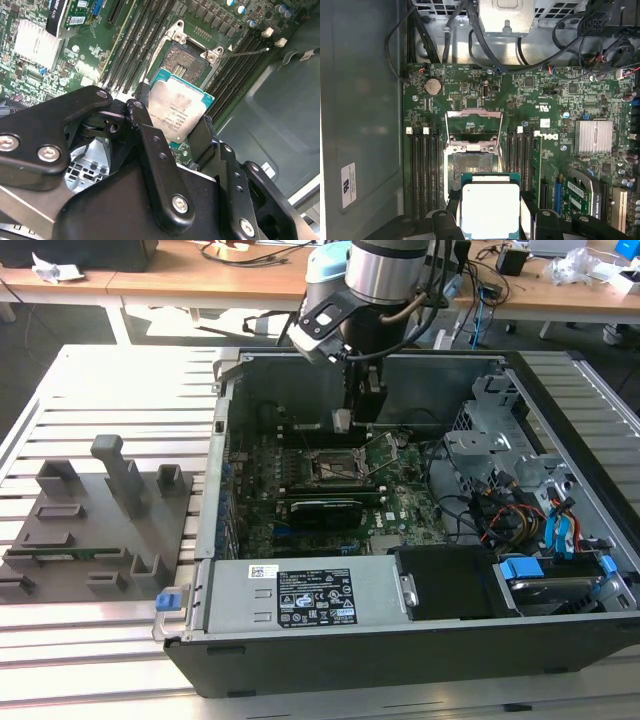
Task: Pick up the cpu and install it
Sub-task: 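Place the cpu into insertion slot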
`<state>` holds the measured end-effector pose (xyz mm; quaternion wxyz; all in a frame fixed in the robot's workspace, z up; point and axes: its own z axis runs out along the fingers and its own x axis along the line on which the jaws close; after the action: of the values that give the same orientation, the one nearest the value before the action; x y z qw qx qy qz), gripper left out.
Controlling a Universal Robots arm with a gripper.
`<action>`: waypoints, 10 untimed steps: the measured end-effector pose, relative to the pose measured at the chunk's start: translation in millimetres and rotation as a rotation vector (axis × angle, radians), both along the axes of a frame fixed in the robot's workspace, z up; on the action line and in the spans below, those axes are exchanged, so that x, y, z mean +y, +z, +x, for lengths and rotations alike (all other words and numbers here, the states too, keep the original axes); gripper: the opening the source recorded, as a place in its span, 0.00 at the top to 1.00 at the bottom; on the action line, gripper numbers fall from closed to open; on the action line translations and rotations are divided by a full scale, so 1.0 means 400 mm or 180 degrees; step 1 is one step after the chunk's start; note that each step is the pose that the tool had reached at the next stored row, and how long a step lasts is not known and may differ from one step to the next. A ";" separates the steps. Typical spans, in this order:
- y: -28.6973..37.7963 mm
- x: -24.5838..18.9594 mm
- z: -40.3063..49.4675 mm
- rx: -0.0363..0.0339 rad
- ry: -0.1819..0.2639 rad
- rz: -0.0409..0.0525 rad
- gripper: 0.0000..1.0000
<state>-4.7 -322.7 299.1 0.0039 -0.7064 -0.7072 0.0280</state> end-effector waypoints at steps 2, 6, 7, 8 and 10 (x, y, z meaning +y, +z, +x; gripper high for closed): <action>-0.003 0.000 0.000 0.0000 0.0000 0.0000 0.45; -0.013 0.000 0.000 0.0000 0.0000 0.0000 0.45; -0.016 0.000 0.000 0.0000 0.0000 0.0000 0.45; -0.018 0.000 0.000 0.0000 0.0000 0.0000 0.45; -0.022 0.000 0.000 0.0000 0.0000 0.0000 0.45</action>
<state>-4.7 -322.7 290.1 0.0039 -0.7064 -0.7072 0.0280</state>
